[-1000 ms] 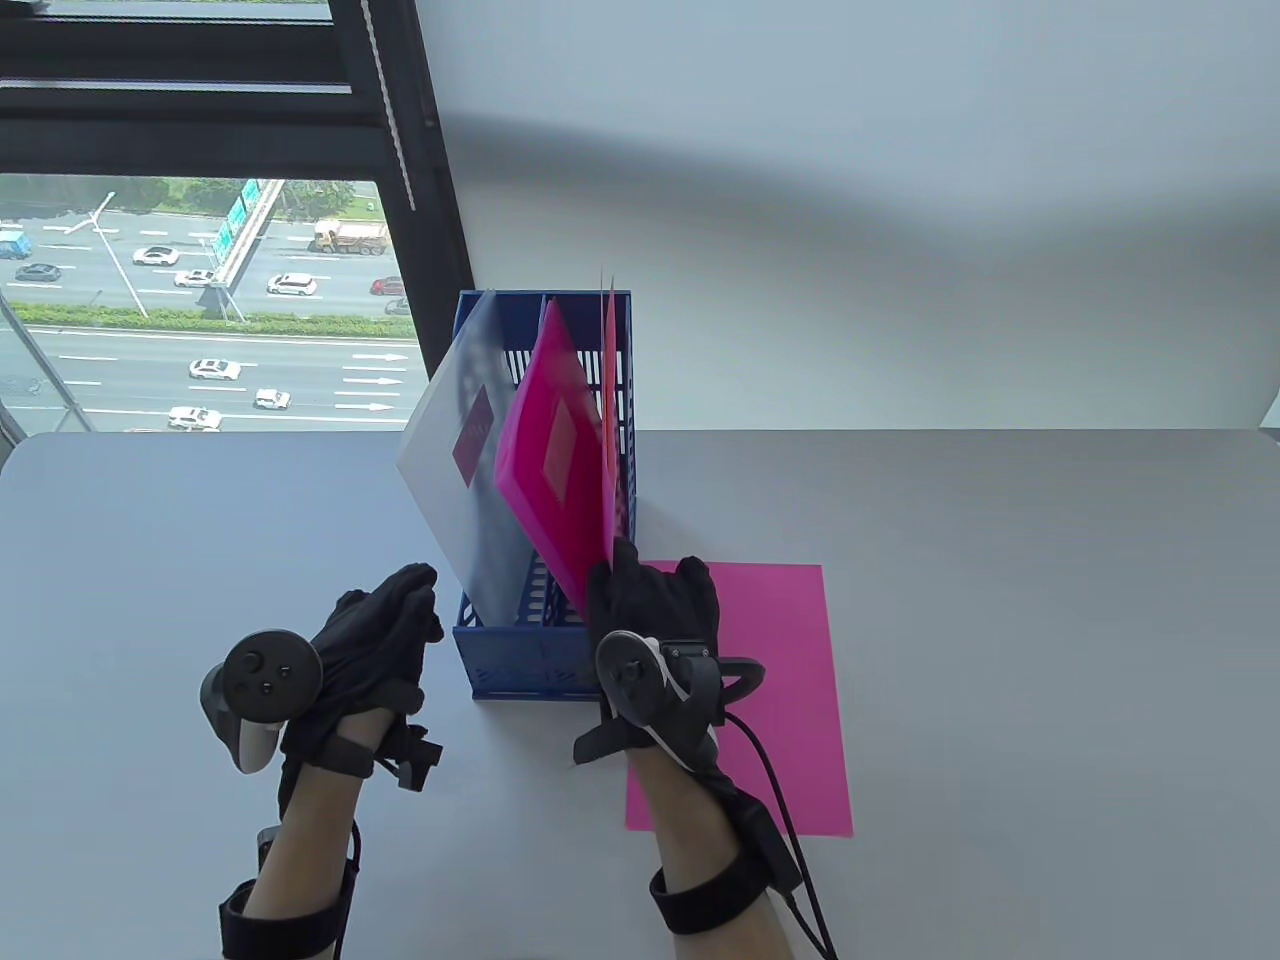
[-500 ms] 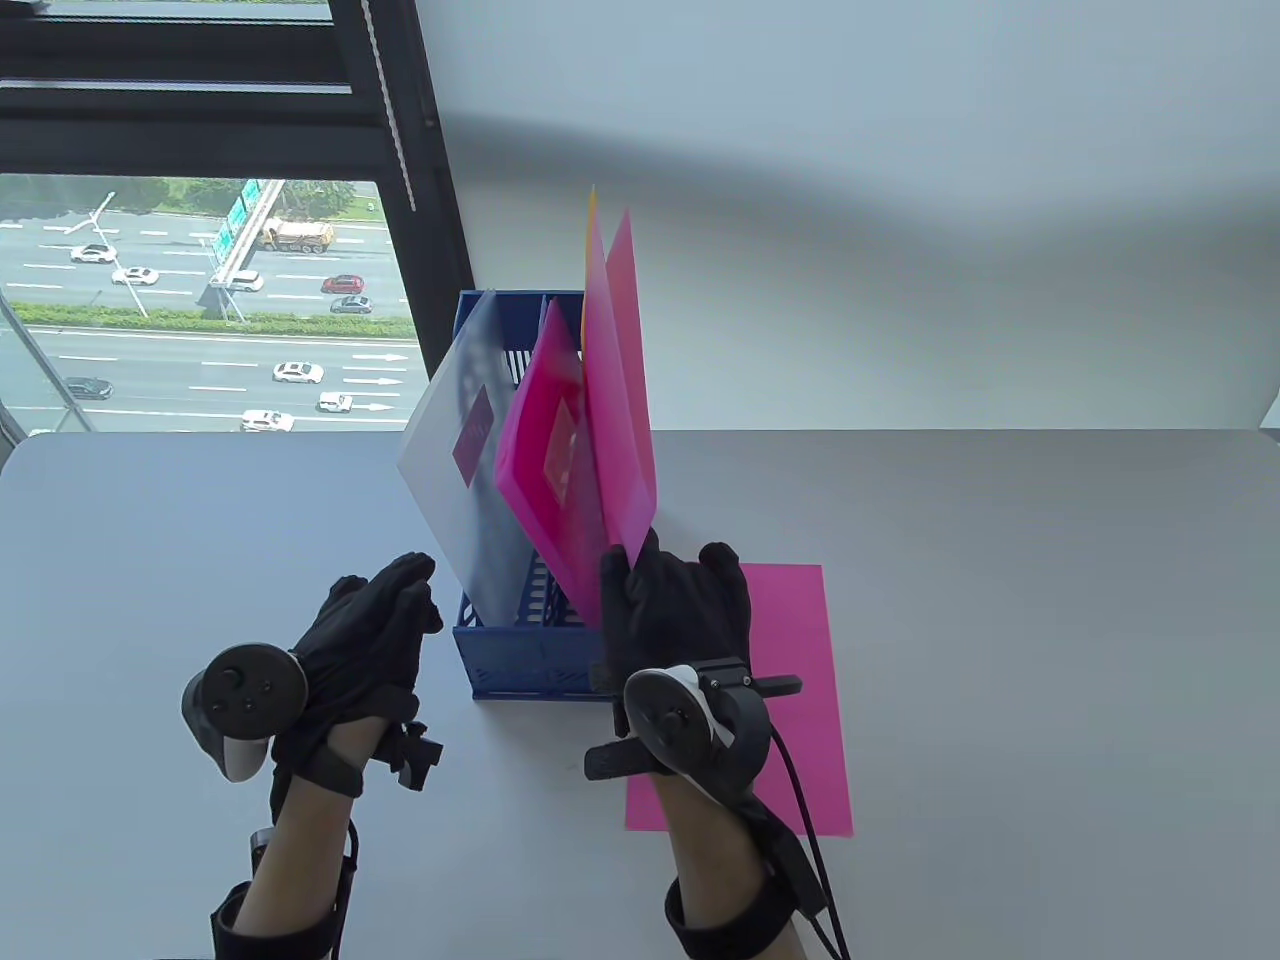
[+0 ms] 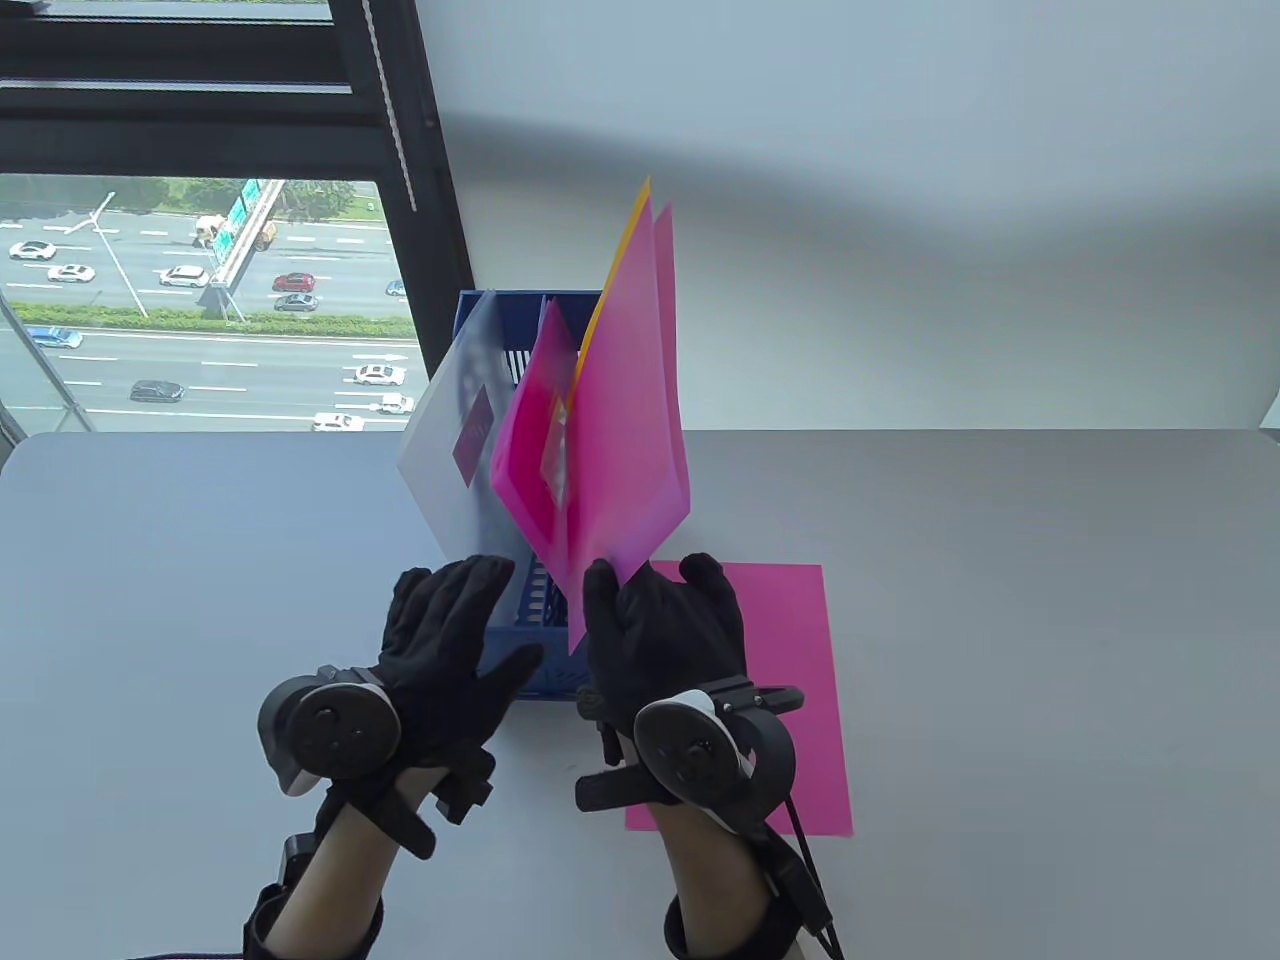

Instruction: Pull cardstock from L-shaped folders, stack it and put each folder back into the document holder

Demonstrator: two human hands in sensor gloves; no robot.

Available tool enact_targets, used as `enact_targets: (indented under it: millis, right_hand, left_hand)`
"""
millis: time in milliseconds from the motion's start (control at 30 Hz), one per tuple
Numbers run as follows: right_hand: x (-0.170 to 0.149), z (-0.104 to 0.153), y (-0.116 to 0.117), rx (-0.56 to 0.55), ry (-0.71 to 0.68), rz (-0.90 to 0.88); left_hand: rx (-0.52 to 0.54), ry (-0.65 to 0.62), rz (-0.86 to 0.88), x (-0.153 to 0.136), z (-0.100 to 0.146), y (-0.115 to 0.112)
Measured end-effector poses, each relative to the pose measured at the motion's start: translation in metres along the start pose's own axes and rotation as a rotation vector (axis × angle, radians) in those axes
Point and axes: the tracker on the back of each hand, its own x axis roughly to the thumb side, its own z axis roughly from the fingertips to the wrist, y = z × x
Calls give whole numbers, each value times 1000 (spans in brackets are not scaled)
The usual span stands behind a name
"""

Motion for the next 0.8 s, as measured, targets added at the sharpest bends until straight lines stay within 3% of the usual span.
enact_targets:
  millis: [333,533,800]
  right_hand:
    - [25,11,3,90,-35,-125]
    - [35,16,8,125,-58,-161]
    - [27,11,4,216,-42,-296]
  left_hand:
    - [83,5,-238,16,3,-18]
    - [253,-7,-263,14,7,-10]
    - [281,28,-139,-1,8,6]
